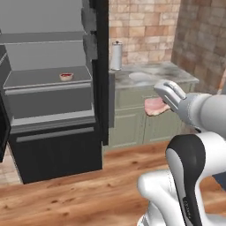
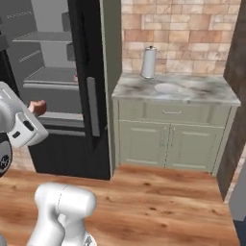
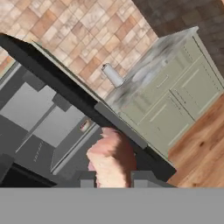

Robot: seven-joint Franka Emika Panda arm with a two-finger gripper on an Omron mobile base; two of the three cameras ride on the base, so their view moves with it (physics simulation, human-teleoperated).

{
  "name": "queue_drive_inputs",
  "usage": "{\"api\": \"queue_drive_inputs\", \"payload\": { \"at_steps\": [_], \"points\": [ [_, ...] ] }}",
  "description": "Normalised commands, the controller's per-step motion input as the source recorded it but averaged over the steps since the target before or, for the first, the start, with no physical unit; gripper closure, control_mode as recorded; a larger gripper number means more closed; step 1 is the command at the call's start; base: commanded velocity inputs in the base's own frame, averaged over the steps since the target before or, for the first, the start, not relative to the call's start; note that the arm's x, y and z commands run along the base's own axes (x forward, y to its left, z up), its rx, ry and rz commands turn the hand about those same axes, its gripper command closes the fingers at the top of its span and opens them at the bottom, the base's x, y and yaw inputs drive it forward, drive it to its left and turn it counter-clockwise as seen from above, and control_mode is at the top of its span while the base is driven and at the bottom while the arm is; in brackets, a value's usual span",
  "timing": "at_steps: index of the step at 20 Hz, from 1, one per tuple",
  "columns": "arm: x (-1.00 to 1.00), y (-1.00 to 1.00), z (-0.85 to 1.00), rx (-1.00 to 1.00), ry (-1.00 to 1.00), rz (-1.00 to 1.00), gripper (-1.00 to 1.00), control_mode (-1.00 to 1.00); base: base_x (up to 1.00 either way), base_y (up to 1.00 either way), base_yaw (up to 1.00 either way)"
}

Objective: Place the steak on the counter behind the older steak on the same shelf of the fridge to maintain FIFO order. Close the fridge door when finished.

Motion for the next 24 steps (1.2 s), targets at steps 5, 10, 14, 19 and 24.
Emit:
{"api": "queue_drive_inputs", "payload": {
  "at_steps": [5,10,14,19,24],
  "points": [
    [0.0,0.0,0.0,0.0,0.0,0.0,1.0,1.0,0.03,1.0,0.0],
    [0.0,0.0,0.0,0.0,0.0,0.0,1.0,1.0,0.51,0.77,-0.04],
    [0.0,0.0,0.0,0.0,0.0,0.0,1.0,1.0,0.71,0.36,-0.1],
    [0.0,0.0,0.0,0.0,0.0,0.0,1.0,1.0,0.68,0.0,-0.12],
    [0.0,0.0,0.0,0.0,0.0,0.0,1.0,1.0,0.7,0.24,-0.04]
  ]
}}
